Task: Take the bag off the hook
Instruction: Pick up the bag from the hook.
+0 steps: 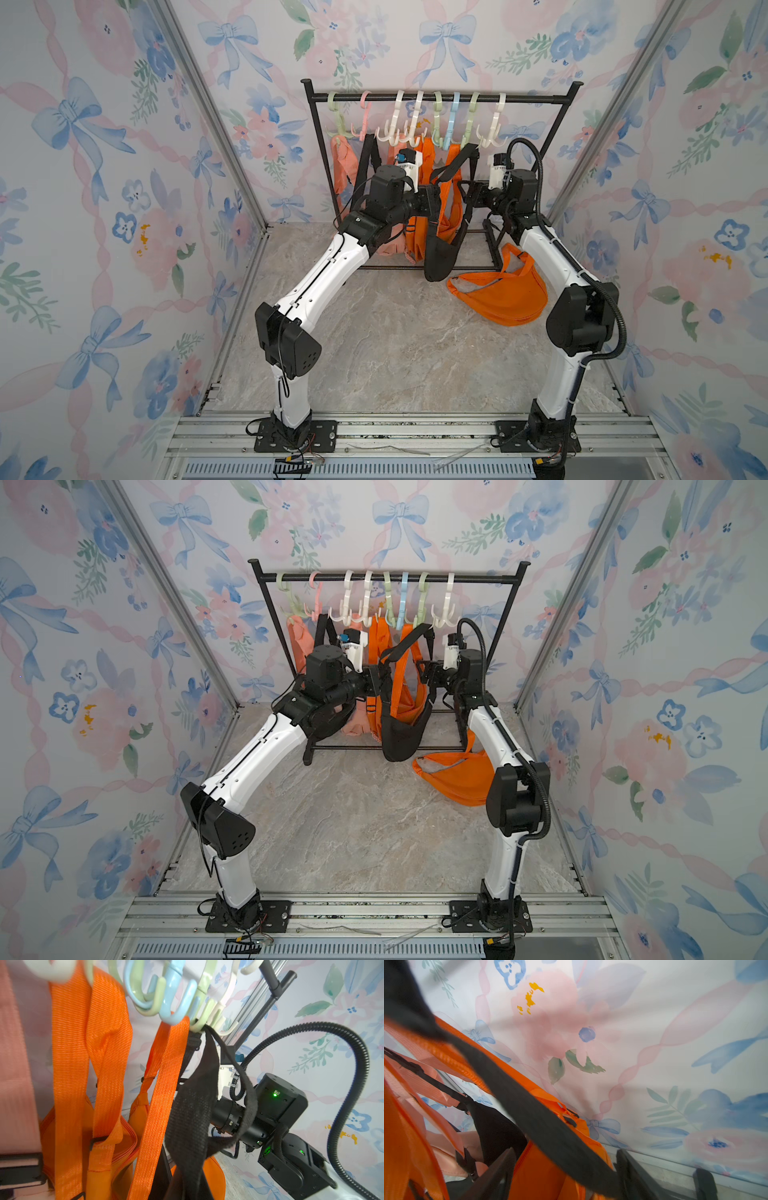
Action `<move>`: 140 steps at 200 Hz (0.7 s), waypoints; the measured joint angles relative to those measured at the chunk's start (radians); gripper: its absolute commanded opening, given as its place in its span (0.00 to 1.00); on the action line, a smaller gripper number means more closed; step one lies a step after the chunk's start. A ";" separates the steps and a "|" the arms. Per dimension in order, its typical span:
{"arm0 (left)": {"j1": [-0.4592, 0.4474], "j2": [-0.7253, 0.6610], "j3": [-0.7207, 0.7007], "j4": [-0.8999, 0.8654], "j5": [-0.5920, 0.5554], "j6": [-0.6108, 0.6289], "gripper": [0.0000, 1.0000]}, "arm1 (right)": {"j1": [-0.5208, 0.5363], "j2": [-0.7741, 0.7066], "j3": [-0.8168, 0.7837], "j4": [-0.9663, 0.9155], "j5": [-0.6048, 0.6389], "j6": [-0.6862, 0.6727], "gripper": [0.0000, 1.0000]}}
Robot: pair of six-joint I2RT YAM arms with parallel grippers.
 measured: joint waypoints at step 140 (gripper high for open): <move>0.041 -0.041 -0.069 -0.026 -0.026 0.022 0.08 | -0.020 -0.020 0.000 0.074 0.047 0.083 0.01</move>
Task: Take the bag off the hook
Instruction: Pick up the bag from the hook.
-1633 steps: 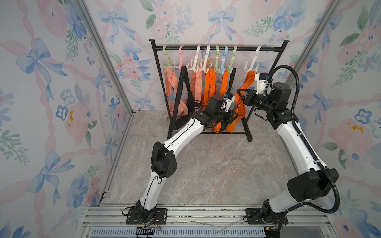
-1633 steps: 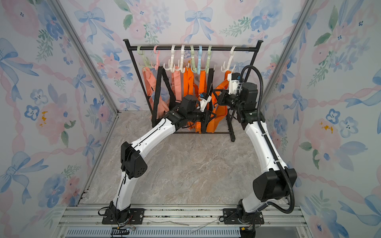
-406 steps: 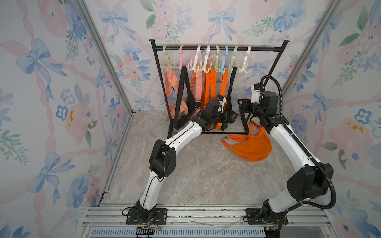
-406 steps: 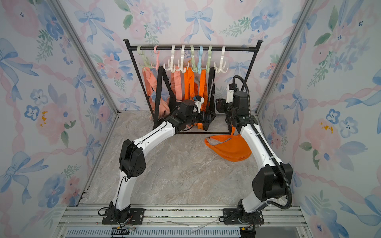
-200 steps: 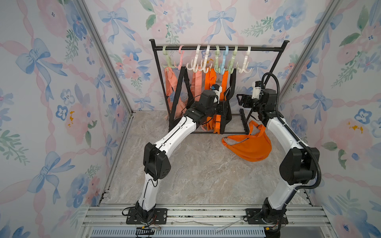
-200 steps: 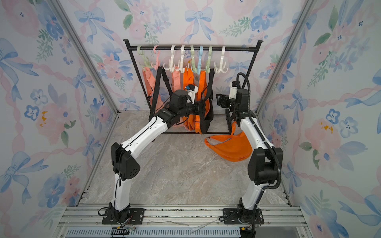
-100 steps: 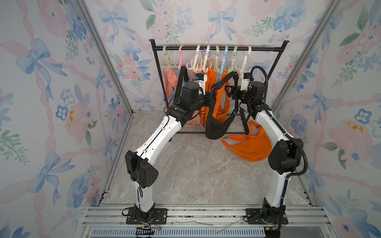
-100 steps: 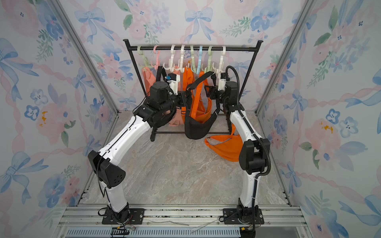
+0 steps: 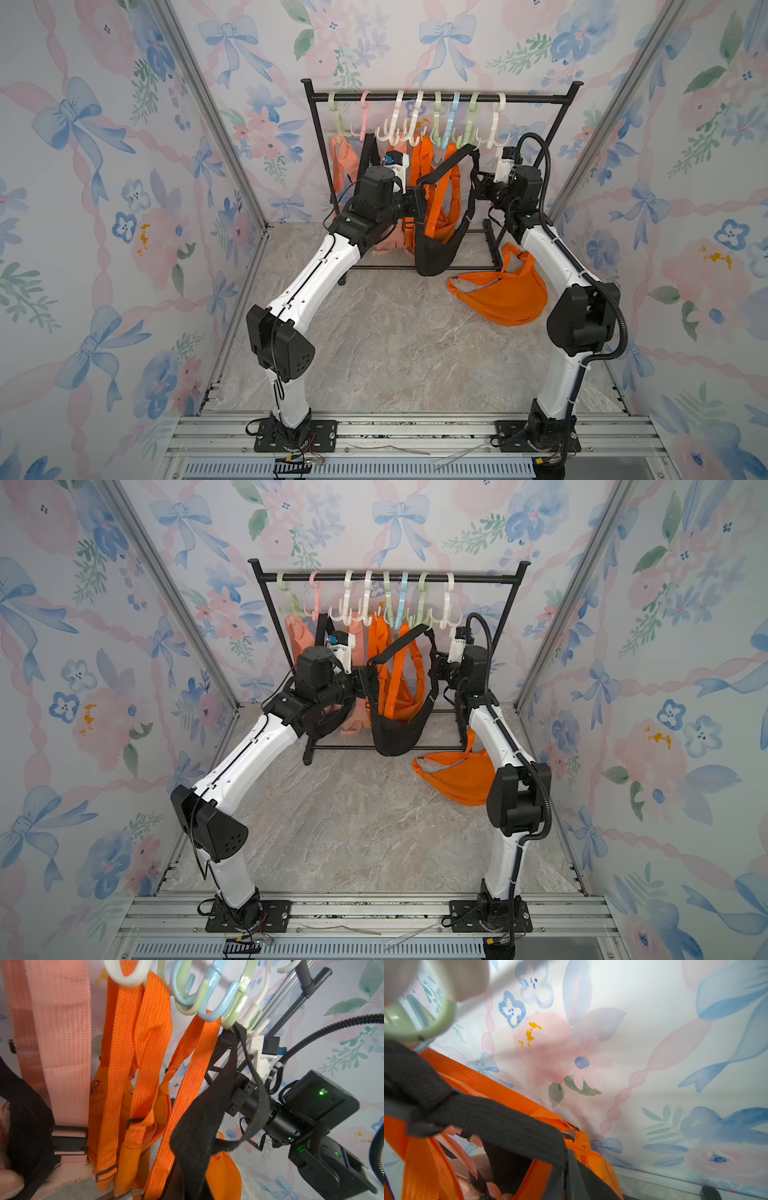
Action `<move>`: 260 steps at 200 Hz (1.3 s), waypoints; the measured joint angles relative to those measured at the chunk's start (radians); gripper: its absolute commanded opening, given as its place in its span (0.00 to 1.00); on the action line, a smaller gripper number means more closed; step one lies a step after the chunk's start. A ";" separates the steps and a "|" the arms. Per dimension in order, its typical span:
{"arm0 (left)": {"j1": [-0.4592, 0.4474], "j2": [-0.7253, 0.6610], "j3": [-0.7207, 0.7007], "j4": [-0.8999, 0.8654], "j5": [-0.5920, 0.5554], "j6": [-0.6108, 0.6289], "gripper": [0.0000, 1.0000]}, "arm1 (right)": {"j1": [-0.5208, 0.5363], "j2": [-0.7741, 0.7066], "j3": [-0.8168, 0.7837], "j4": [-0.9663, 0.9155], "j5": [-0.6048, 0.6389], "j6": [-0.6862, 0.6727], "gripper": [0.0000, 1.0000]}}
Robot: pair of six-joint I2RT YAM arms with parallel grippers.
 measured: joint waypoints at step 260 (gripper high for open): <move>-0.080 -0.063 -0.019 0.000 0.008 0.041 0.09 | 0.073 -0.379 -0.212 -0.077 0.108 -0.072 0.00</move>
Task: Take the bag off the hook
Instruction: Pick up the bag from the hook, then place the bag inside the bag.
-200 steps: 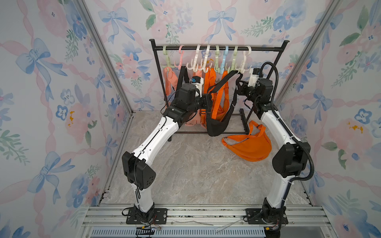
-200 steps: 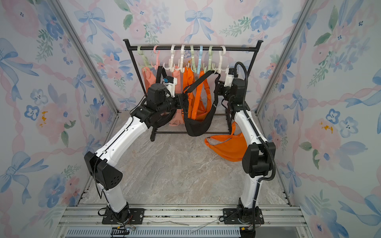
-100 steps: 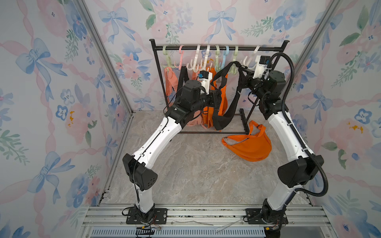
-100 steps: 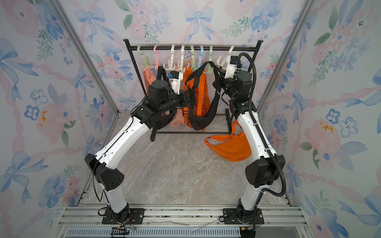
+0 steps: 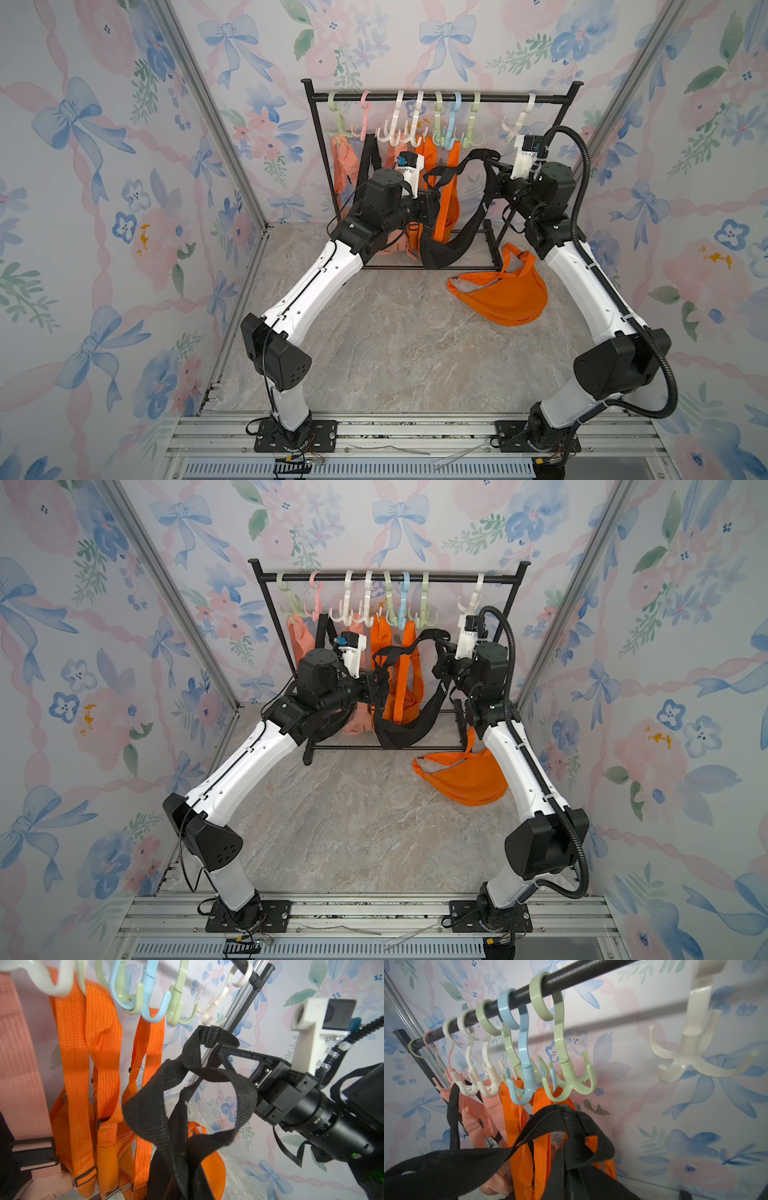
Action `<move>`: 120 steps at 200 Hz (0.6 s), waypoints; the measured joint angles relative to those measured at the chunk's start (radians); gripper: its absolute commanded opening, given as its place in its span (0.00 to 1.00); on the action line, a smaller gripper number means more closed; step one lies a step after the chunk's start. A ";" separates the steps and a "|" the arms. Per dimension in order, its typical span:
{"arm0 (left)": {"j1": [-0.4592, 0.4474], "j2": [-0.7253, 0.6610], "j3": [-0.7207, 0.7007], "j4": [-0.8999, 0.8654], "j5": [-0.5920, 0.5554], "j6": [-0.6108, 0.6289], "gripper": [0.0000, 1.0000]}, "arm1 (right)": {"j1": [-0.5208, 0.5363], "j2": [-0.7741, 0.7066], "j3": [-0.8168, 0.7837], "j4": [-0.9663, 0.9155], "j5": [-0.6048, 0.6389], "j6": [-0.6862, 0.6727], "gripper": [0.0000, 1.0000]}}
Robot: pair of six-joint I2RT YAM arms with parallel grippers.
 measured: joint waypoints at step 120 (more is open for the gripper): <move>-0.099 -0.035 -0.121 0.000 0.006 0.049 0.10 | 0.008 -0.665 -0.354 -0.197 0.306 -0.140 0.00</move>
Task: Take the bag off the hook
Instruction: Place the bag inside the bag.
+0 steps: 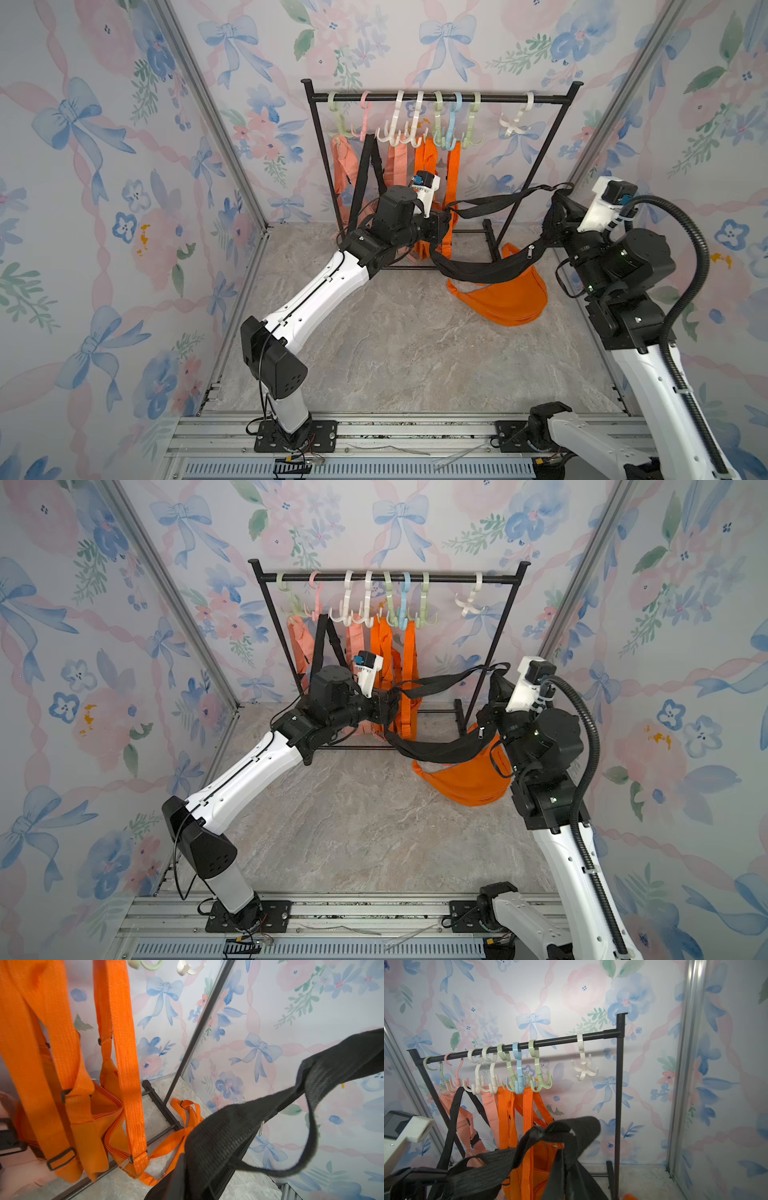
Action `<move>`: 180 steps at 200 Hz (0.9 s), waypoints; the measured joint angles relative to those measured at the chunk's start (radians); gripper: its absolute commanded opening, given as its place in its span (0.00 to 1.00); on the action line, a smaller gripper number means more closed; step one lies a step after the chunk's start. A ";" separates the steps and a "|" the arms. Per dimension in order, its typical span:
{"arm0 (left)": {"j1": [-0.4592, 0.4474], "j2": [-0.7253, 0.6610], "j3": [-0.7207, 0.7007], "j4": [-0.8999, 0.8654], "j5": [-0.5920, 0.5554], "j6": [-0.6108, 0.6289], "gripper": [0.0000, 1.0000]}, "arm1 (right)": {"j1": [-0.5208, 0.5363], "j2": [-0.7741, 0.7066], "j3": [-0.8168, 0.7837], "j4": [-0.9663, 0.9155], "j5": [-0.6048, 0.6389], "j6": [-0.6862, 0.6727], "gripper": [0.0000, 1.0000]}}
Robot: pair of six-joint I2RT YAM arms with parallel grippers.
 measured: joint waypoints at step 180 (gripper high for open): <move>-0.077 0.620 0.050 0.097 0.225 -0.196 0.07 | -0.218 0.407 -0.143 -0.142 0.215 0.066 0.00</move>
